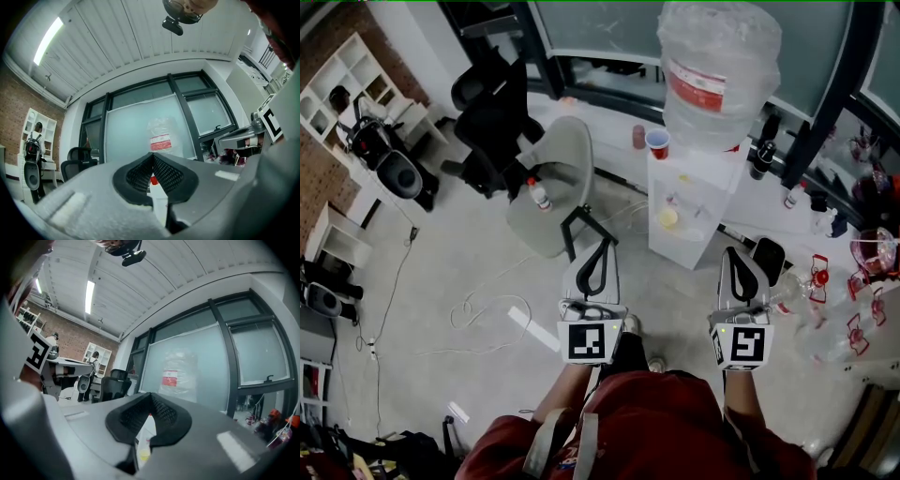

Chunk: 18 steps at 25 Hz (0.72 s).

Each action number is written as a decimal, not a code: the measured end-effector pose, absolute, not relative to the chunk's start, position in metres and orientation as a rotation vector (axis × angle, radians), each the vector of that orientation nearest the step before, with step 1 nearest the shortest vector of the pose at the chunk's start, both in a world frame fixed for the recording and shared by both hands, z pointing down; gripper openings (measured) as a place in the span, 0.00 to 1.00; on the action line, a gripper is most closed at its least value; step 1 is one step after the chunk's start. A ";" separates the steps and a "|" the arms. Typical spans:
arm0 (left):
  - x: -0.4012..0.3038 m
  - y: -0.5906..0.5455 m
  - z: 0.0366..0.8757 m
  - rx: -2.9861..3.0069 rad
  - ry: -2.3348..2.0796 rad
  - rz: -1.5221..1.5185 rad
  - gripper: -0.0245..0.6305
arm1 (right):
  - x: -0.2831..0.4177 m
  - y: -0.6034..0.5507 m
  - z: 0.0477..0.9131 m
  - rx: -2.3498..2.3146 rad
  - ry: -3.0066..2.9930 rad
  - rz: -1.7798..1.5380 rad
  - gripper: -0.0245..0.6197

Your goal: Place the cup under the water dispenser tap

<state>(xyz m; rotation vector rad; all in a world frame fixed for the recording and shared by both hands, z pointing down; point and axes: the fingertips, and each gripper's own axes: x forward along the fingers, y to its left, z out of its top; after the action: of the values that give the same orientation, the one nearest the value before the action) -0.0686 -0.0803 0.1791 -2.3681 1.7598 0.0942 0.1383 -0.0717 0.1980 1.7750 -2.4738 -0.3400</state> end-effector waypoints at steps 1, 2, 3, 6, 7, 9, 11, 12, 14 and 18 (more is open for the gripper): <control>-0.068 -0.080 0.180 -2.371 1.761 0.093 0.05 | 0.139 -0.071 0.198 1.776 -2.475 -0.335 0.04; -0.068 -0.079 0.180 -2.371 1.760 0.090 0.05 | 0.139 -0.070 0.199 1.778 -2.474 -0.331 0.04; -0.068 -0.079 0.181 -2.371 1.758 0.087 0.05 | 0.140 -0.070 0.199 1.781 -2.471 -0.327 0.04; -0.065 -0.079 0.181 -2.378 1.757 0.089 0.05 | 0.142 -0.071 0.201 1.779 -2.464 -0.315 0.04; -0.064 -0.079 0.182 -2.381 1.757 0.091 0.05 | 0.143 -0.071 0.202 1.778 -2.461 -0.312 0.04; -0.062 -0.078 0.182 -2.380 1.748 0.089 0.05 | 0.146 -0.070 0.204 1.780 -2.455 -0.305 0.04; -0.060 -0.077 0.183 -2.382 1.742 0.087 0.05 | 0.147 -0.070 0.205 1.786 -2.453 -0.296 0.04; -0.059 -0.077 0.183 -2.385 1.744 0.087 0.05 | 0.148 -0.070 0.206 1.786 -2.453 -0.293 0.04; -0.057 -0.076 0.185 -2.392 1.748 0.079 0.05 | 0.149 -0.069 0.208 1.778 -2.452 -0.285 0.04; -0.052 -0.076 0.187 -2.399 1.742 0.065 0.05 | 0.155 -0.067 0.210 1.788 -2.482 -0.211 0.04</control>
<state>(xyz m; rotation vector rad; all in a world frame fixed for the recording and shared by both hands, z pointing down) -0.0519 -0.0758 0.1870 -2.3992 1.7421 0.0650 0.1554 -0.0675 0.2102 1.7877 -2.4815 -0.2110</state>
